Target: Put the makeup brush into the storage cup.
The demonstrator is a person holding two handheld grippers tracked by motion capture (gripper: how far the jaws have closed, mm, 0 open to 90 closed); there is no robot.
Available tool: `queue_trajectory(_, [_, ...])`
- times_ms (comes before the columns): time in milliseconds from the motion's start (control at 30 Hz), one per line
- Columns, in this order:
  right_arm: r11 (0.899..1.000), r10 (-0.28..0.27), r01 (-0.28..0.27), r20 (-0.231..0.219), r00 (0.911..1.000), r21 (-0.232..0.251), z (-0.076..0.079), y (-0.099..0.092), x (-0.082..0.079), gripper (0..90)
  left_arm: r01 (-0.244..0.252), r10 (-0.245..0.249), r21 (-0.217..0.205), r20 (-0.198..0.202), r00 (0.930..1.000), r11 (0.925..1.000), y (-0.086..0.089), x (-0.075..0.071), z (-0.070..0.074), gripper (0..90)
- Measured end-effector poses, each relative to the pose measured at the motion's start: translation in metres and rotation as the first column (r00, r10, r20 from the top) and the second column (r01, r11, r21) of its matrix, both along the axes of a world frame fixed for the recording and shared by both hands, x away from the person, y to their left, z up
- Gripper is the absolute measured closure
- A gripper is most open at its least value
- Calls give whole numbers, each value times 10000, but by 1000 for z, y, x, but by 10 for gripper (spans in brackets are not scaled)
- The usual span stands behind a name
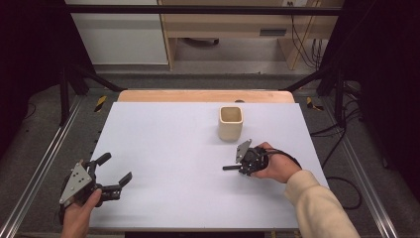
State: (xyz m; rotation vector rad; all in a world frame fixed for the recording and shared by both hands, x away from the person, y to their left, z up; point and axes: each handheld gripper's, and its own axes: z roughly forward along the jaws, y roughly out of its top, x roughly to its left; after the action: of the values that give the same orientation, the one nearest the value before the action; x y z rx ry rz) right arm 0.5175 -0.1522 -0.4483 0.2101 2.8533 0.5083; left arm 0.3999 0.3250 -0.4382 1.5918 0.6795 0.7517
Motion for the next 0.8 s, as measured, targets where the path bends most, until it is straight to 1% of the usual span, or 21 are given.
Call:
queue_trajectory(100, [10000, 8, -8, 18, 10000, 7, 0, 0, 0, 652, 2, -2, -4, 2, 10000, 10000, 0, 0, 0, 34])
queue_trajectory(333, [10000, -32, 33, -104, 9999, 78, -1, -1, 0, 676, -28, 28, 31, 2, 10000, 10000, 0, 0, 0, 34])
queue_trajectory(433, [10000, 89, -90, -152, 9998, -13, 0, -2, 1, 676, -61, 61, 45, 1, 10000, 10000, 0, 0, 0, 35])
queue_trajectory(700, [10000, -18, 19, -165, 9999, 40, 0, -5, 2, 673, -80, 80, 27, 12, 10000, 10000, 0, 0, 0, 36])
queue_trajectory(767, [9997, -200, 202, -160, 9997, 132, -1, -6, 2, 672, -99, 99, 34, 26, 9999, 9999, 0, 0, 0, 37])
queue_trajectory(800, [9999, -114, 115, -104, 9999, 121, -1, -6, 3, 671, -111, 111, 26, 30, 9999, 9999, 1, 0, 0, 37])
